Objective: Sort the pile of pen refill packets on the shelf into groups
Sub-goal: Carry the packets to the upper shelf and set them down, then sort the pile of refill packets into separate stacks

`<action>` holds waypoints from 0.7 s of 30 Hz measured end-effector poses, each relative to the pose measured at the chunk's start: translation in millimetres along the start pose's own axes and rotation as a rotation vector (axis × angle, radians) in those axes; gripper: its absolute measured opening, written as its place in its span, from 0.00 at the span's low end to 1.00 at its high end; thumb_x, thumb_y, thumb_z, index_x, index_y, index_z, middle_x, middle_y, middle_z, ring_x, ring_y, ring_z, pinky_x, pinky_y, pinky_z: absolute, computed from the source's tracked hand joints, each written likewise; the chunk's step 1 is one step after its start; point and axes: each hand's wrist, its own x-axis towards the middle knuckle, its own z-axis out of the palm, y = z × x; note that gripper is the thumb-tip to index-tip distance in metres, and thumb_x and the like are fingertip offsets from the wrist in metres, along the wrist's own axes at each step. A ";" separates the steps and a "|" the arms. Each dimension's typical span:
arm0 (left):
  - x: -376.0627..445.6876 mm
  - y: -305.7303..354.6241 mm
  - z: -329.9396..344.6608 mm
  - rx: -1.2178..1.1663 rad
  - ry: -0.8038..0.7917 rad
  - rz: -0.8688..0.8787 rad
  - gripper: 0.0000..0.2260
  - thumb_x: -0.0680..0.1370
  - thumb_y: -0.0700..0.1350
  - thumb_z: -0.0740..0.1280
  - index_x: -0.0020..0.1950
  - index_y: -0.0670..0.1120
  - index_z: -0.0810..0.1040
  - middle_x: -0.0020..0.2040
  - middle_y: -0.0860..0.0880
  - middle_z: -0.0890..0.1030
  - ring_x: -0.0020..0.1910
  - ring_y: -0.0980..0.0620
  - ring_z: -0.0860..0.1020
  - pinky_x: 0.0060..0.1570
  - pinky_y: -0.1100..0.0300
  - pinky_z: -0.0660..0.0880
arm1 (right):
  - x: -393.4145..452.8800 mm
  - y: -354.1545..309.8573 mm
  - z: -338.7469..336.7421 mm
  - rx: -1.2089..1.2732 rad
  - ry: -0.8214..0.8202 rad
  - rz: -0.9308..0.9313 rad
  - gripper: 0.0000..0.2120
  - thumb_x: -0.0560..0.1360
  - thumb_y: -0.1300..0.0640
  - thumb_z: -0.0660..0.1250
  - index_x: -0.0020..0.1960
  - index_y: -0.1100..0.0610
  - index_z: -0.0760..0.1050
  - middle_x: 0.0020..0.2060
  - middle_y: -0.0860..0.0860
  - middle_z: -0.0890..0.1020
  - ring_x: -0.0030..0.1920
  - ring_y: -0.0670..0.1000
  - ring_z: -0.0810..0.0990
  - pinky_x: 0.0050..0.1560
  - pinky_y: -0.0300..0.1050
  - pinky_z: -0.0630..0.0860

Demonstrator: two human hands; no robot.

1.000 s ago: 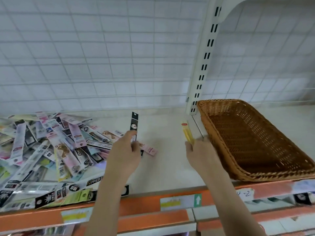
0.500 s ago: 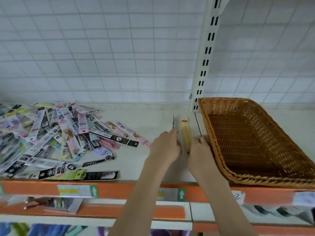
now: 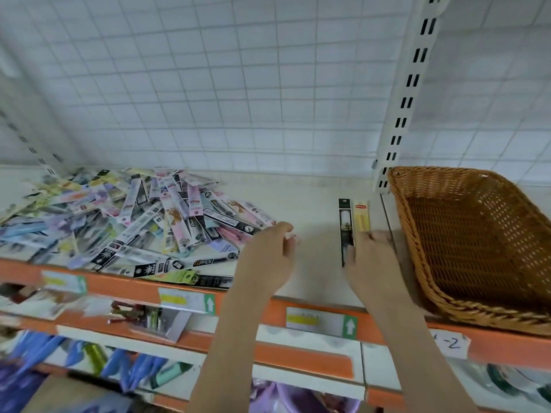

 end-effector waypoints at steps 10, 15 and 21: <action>-12.1 -109.2 -75.4 0.076 0.117 -0.108 0.11 0.80 0.45 0.59 0.60 0.47 0.77 0.43 0.50 0.78 0.35 0.52 0.73 0.37 0.62 0.67 | 23.0 -77.4 30.2 0.110 0.048 -0.138 0.13 0.80 0.57 0.55 0.58 0.59 0.75 0.53 0.56 0.78 0.54 0.55 0.77 0.53 0.47 0.72; 5.7 -150.9 -114.6 0.058 0.130 -0.073 0.11 0.80 0.45 0.60 0.59 0.47 0.77 0.42 0.51 0.78 0.35 0.53 0.76 0.37 0.61 0.72 | 51.3 -120.7 37.5 0.075 0.010 -0.061 0.14 0.80 0.56 0.56 0.59 0.59 0.75 0.55 0.57 0.79 0.56 0.57 0.76 0.54 0.47 0.72; 31.6 -197.5 -144.2 0.048 0.102 -0.028 0.10 0.80 0.46 0.60 0.57 0.46 0.77 0.43 0.50 0.80 0.33 0.54 0.75 0.34 0.60 0.71 | 91.7 -145.6 52.4 -0.058 -0.132 0.063 0.14 0.76 0.56 0.63 0.59 0.61 0.76 0.53 0.58 0.79 0.56 0.59 0.77 0.48 0.45 0.74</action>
